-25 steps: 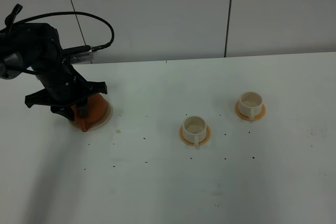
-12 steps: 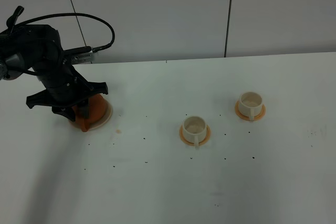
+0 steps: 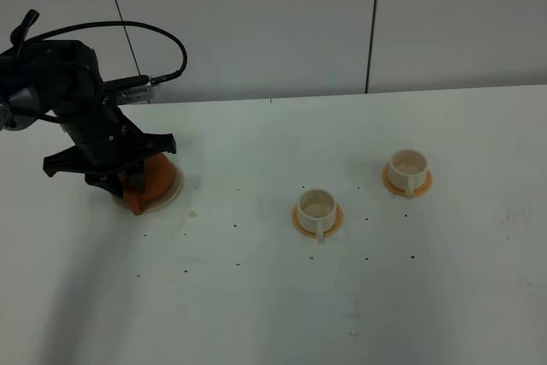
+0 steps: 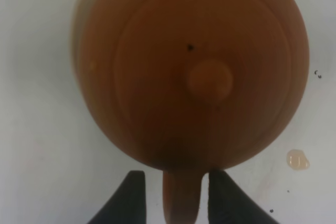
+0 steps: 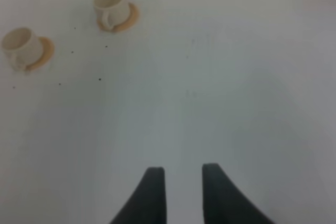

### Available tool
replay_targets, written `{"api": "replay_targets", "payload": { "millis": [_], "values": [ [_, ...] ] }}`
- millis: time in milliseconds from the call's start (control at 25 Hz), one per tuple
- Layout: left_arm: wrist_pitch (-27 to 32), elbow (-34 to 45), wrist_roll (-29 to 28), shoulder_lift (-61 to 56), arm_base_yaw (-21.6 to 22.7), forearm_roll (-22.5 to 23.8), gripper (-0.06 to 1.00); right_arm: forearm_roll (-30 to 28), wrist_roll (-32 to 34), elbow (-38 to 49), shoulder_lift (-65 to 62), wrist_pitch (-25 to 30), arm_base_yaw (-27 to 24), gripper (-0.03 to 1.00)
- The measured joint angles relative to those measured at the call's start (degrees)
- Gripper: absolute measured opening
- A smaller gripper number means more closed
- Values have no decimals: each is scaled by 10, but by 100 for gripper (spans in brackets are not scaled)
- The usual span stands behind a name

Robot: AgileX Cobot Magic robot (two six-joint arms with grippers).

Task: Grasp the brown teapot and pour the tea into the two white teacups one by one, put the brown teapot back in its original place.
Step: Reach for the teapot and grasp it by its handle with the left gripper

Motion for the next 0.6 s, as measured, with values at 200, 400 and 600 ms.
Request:
{"api": "replay_targets", "payload": {
  "millis": [200,400,600],
  "values": [
    [1,0,5,16,-3,-19,36,0,0,0,0,0,0,18],
    [1,-6,5,17,-5,-19,36,0,0,0,0,0,0,18],
    [9,-31,5,17,-5,-19,36,-1,0,0,0,0,0,18]
  ]
}}
